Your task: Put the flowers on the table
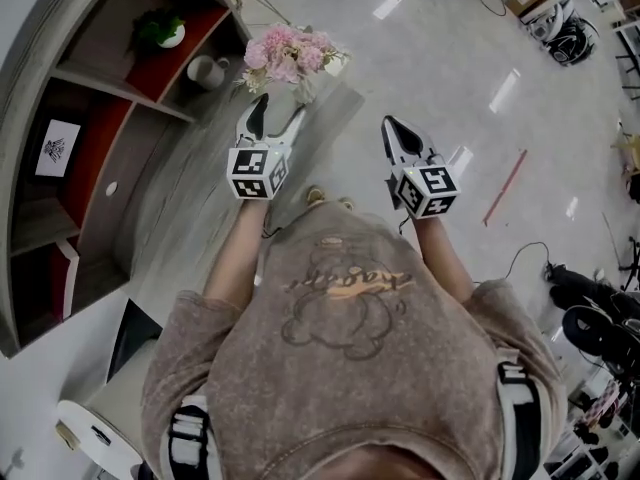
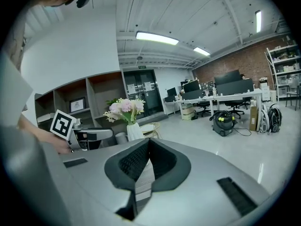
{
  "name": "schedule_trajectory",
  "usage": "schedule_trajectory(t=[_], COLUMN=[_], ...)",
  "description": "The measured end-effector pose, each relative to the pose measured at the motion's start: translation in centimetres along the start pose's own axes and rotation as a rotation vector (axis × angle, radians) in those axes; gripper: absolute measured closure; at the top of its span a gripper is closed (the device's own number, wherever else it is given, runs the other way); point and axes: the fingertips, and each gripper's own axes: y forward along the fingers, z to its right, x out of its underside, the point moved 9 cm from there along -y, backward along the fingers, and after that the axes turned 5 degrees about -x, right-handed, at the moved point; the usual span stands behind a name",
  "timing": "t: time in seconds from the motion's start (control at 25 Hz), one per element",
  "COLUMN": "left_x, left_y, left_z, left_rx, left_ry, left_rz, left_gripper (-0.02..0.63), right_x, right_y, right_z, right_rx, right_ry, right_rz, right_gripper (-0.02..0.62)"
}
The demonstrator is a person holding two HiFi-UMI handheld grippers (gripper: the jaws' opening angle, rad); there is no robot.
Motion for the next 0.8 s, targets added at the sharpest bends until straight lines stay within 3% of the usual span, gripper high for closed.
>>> schedule_trajectory(t=[0.44, 0.8], left_x=[-1.7, -1.6], left_y=[-5.4, -6.3], left_z=[0.7, 0.8], left_rx=[-0.026, -0.065], left_ry=[-0.046, -0.038], left_rz=[0.041, 0.052], left_gripper=[0.279, 0.523], right_x=[-0.4, -0.7], right_y=[0.5, 0.5], right_z=[-1.7, -2.1], right_rx=[-0.039, -0.031], right_ry=[-0.033, -0.031], right_rz=[0.016, 0.027], right_gripper=[0.598, 0.598])
